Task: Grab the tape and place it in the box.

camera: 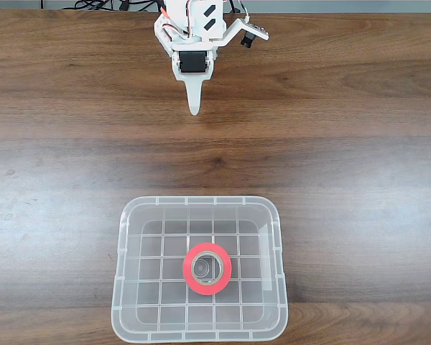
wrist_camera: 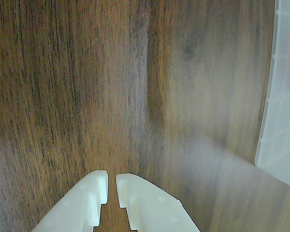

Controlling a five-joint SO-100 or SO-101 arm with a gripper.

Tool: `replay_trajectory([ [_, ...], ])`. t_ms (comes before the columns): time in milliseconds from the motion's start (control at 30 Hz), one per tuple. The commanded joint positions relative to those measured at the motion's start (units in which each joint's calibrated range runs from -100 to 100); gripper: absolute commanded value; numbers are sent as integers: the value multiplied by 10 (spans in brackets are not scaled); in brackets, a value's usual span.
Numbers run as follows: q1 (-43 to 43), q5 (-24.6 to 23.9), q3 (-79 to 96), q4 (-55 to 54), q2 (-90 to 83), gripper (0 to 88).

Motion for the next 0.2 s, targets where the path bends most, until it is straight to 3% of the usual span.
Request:
replay_trajectory([
  [0,1,-1,-17,2,-7,13],
  [167,1,-1,-17,2,-7,13],
])
